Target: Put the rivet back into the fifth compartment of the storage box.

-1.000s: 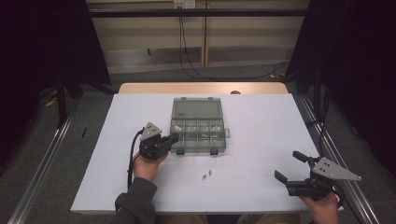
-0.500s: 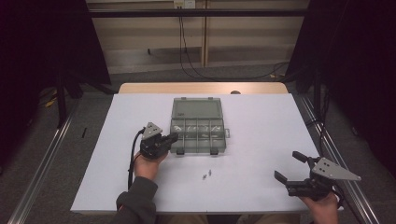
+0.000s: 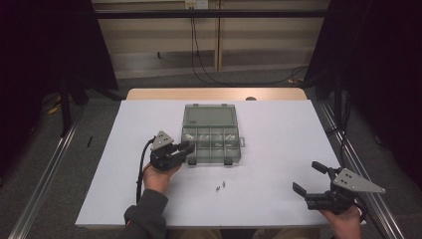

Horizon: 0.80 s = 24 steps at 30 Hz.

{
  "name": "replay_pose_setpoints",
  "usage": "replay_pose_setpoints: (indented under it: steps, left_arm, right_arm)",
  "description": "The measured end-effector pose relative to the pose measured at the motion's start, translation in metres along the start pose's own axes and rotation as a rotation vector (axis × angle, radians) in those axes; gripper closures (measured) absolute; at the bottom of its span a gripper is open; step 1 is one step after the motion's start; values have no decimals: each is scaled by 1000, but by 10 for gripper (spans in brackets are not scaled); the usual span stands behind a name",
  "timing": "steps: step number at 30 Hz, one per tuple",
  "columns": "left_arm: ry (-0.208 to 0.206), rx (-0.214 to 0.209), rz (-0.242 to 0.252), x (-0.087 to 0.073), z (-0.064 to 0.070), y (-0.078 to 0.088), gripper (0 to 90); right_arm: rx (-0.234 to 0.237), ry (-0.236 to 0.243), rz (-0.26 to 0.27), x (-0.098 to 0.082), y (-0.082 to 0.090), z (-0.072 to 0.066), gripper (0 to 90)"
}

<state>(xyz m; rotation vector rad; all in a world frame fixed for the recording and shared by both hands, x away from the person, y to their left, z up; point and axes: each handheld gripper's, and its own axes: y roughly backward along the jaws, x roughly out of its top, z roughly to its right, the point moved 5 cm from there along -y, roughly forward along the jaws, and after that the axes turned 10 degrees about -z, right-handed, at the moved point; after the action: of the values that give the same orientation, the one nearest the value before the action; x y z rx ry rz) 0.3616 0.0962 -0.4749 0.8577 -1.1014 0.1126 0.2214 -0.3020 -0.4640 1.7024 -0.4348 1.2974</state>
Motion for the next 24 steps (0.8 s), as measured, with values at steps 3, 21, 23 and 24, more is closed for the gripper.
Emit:
replay_pose_setpoints:
  steps: [3,21,23,24]
  left_arm:
    - [-9,-47,12,1,8,1,613]
    - [-99,-196,-48,-2,45,-1,226]
    - [-106,-203,-64,-3,48,-2,180]
    - [-111,-209,-72,-4,50,-2,159]
  right_arm:
    - [1,0,-1,0,0,0,21]
    - [9,7,-1,0,0,-1,21]
    - [9,8,-2,0,0,-1,21]
    - [9,9,-2,0,0,-2,21]
